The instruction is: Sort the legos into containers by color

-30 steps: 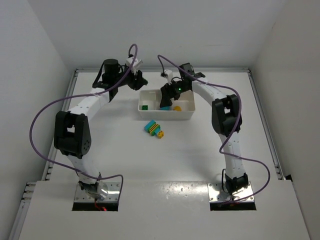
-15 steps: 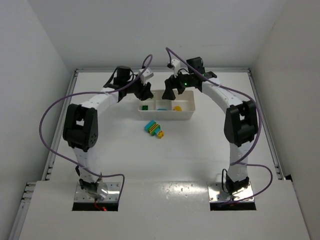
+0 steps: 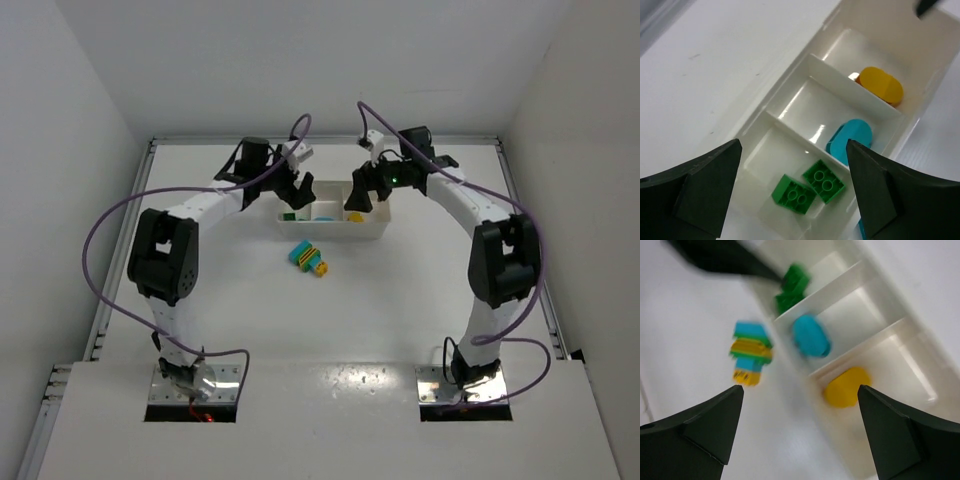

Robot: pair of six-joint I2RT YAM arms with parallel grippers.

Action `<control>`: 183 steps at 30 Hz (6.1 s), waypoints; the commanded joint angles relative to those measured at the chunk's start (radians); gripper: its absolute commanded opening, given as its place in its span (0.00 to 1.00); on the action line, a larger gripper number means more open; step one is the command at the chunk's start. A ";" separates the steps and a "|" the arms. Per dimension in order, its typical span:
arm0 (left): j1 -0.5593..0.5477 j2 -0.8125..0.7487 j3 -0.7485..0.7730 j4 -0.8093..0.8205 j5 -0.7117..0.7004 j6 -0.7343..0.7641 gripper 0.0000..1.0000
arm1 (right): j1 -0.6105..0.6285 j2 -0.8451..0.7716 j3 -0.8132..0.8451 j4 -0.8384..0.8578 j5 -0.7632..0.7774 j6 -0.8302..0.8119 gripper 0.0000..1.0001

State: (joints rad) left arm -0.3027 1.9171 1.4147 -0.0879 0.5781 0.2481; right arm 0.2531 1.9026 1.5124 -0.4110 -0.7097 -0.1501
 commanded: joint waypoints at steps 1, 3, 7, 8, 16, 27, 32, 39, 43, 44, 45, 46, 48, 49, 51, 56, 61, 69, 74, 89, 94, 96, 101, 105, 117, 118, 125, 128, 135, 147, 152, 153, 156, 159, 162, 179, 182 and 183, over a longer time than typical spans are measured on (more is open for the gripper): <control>-0.007 -0.196 -0.074 0.224 -0.159 -0.139 0.92 | 0.055 -0.145 -0.133 -0.058 -0.120 -0.173 0.96; -0.019 -0.242 -0.074 0.231 -0.246 -0.200 0.93 | 0.086 -0.236 -0.249 -0.011 -0.120 -0.210 0.94; -0.055 -0.335 -0.039 0.108 -0.514 -0.250 0.93 | 0.118 -0.270 -0.274 -0.026 -0.161 -0.203 0.90; -0.055 -0.369 -0.027 0.061 -0.558 -0.250 0.93 | 0.118 -0.270 -0.274 -0.049 -0.162 -0.203 0.90; -0.108 -0.599 -0.108 -0.038 -0.799 -0.195 1.00 | 0.224 -0.281 -0.446 0.021 -0.051 -0.005 0.79; -0.018 -0.710 -0.186 -0.150 -0.750 -0.176 1.00 | 0.365 -0.209 -0.506 0.242 0.277 0.224 0.69; 0.004 -0.765 -0.249 -0.160 -0.765 -0.194 1.00 | 0.414 -0.131 -0.454 0.252 0.374 0.224 0.69; 0.051 -0.814 -0.310 -0.170 -0.755 -0.205 1.00 | 0.463 -0.041 -0.374 0.230 0.524 0.222 0.74; 0.071 -0.825 -0.319 -0.170 -0.733 -0.205 1.00 | 0.472 0.016 -0.305 0.198 0.535 0.204 0.74; 0.071 -0.825 -0.319 -0.170 -0.733 -0.205 1.00 | 0.472 0.027 -0.296 0.186 0.535 0.204 0.74; 0.071 -0.825 -0.329 -0.170 -0.733 -0.205 1.00 | 0.483 0.036 -0.296 0.186 0.535 0.204 0.73; 0.071 -0.825 -0.329 -0.170 -0.733 -0.205 1.00 | 0.483 0.048 -0.282 0.186 0.544 0.204 0.69; 0.082 -0.825 -0.329 -0.170 -0.733 -0.196 1.00 | 0.492 0.061 -0.271 0.173 0.553 0.193 0.63; 0.092 -0.825 -0.329 -0.170 -0.733 -0.196 1.00 | 0.492 0.075 -0.262 0.173 0.570 0.193 0.59; 0.093 -0.825 -0.329 -0.170 -0.724 -0.196 1.00 | 0.502 0.084 -0.262 0.152 0.591 0.182 0.49; 0.111 -0.825 -0.348 -0.170 -0.680 -0.196 1.00 | 0.502 0.078 -0.283 0.100 0.601 0.124 0.26; 0.140 -0.846 -0.385 -0.199 -0.454 -0.259 0.79 | 0.480 -0.126 -0.487 0.184 0.592 0.055 0.00; 0.108 -0.729 -0.451 -0.266 0.234 -0.447 0.93 | 0.469 -0.577 -0.782 0.363 0.544 -0.150 0.00; 0.071 -0.621 -0.421 -0.185 0.373 -0.561 0.94 | 0.479 -0.646 -0.802 0.434 0.579 -0.174 0.00; 0.005 -0.486 -0.353 -0.136 0.424 -0.604 0.92 | 0.537 -0.574 -0.666 0.475 0.602 -0.174 0.00; 0.005 -0.461 -0.353 -0.136 0.411 -0.595 0.91 | 0.558 -0.574 -0.656 0.475 0.622 -0.174 0.00; 0.005 -0.461 -0.353 -0.136 0.402 -0.595 0.89 | 0.569 -0.574 -0.656 0.475 0.622 -0.174 0.00; 0.005 -0.443 -0.353 -0.104 0.437 -0.595 0.48 | 0.588 -0.574 -0.666 0.466 0.644 -0.174 0.00; 0.005 -0.443 -0.353 -0.104 0.466 -0.595 0.00 | 0.566 -0.574 -0.684 0.466 0.685 -0.137 0.00; 0.073 -0.537 -0.436 -0.133 0.488 -0.523 0.00 | 0.497 -0.737 -0.866 0.207 0.661 -0.065 0.00; 0.073 -0.537 -0.436 -0.133 0.488 -0.512 0.00 | 0.488 -0.746 -0.876 0.192 0.641 -0.065 0.00; 0.073 -0.500 -0.416 -0.133 0.463 -0.503 0.00 | 0.417 -0.656 -0.831 0.072 0.353 -0.045 0.00; 0.073 -0.478 -0.404 -0.163 0.422 -0.471 0.00 | 0.361 -0.613 -0.769 0.038 0.172 -0.034 0.00; 0.053 -0.515 -0.440 -0.204 0.345 -0.412 0.00 | 0.170 -0.456 -0.586 -0.005 -0.294 0.185 0.00; 0.053 -0.731 -0.579 -0.081 0.109 -0.464 0.00 | 0.020 -0.291 -0.411 0.374 -0.539 0.747 0.00; 0.053 -0.809 -0.588 -0.073 -0.108 -0.477 0.00 | -0.017 -0.212 -0.177 0.247 -0.150 0.686 0.00; 0.053 -0.810 -0.588 -0.073 -0.141 -0.455 0.00 | -0.017 -0.198 -0.140 0.218 0.016 0.652 0.00; 0.062 -0.810 -0.565 -0.085 -0.234 -0.434 0.00 | 0.023 -0.172 -0.020 0.118 0.301 0.485 0.00; 0.062 -0.799 -0.556 -0.095 -0.258 -0.414 0.00 | 0.043 -0.114 0.034 0.046 0.406 0.405 0.00; 0.062 -0.761 -0.536 -0.084 -0.247 -0.405 0.00 | 0.043 -0.077 0.036 0.023 0.421 0.354 0.00; 0.062 -0.610 -0.445 0.011 0.012 -0.443 0.00 | 0.022 -0.002 0.002 0.109 0.140 0.363 0.82; 0.062 -0.610 -0.468 0.071 0.164 -0.484 0.00 | -0.014 -0.086 -0.139 0.300 -0.204 0.458 0.87; 0.062 -0.598 -0.468 0.086 0.245 -0.521 0.00 | -0.014 -0.121 -0.174 0.349 -0.331 0.512 0.87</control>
State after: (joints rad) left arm -0.2420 1.3121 0.9386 -0.1196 0.5980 -0.2054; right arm 0.2604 1.9015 1.4227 -0.2535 -0.6422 0.2481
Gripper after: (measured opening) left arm 0.401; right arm 0.869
